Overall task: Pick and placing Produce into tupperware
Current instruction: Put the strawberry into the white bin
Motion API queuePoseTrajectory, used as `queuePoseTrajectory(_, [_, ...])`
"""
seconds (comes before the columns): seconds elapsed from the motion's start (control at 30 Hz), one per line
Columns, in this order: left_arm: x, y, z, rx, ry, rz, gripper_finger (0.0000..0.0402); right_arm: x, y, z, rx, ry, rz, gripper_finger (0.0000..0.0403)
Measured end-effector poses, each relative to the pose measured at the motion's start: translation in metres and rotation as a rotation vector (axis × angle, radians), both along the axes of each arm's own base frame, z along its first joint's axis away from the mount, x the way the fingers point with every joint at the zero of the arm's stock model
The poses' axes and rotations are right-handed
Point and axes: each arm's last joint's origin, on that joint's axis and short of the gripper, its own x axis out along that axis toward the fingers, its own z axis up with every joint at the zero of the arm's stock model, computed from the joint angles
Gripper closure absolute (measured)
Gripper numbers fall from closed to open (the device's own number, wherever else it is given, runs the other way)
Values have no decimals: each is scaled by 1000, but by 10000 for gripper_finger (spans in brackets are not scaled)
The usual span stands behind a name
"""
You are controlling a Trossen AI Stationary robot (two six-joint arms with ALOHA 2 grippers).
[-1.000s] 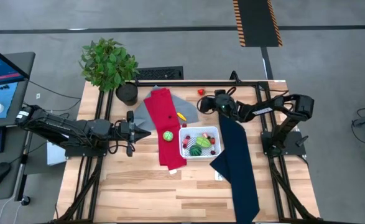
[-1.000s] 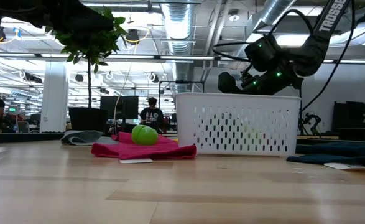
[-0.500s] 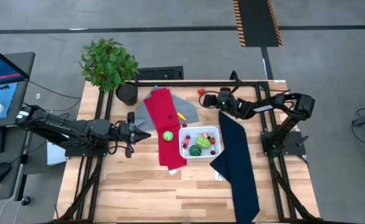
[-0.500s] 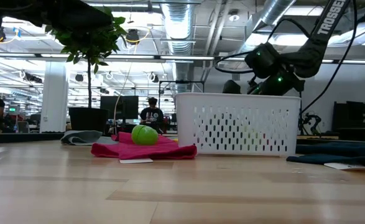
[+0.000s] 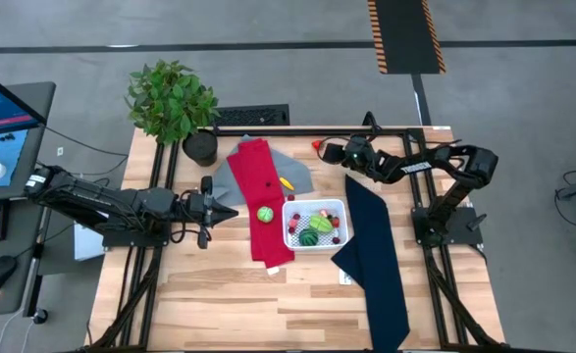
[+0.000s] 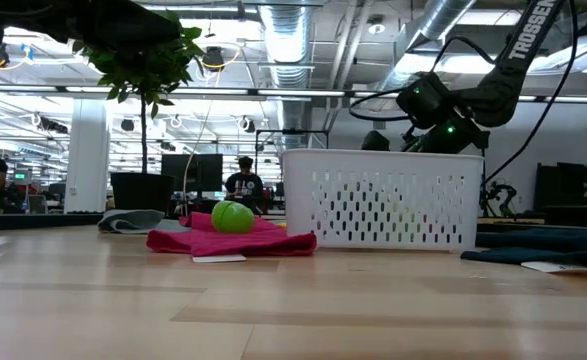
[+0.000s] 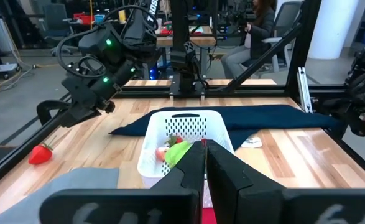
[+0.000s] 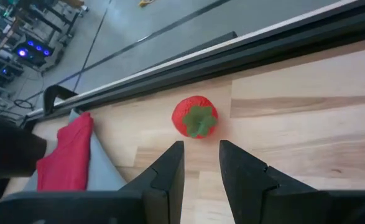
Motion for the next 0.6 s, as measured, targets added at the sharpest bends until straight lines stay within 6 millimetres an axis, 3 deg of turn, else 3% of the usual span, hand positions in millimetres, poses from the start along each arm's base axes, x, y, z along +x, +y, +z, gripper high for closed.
queuePoseTrajectory(0.23, [0, 0, 0, 0, -1, 0, 395, -5, -9, 1, 25, -28, 21, 280])
queuePoseTrajectory(0.4, [0, 0, 0, 0, -1, 1, 395, 3, -16, 13, -46, -30, 54, 280])
queuePoseTrajectory(0.6, [0, 0, -1, 3, 8, 1, 395, 17, -18, 26, -149, 117, 129, 280])
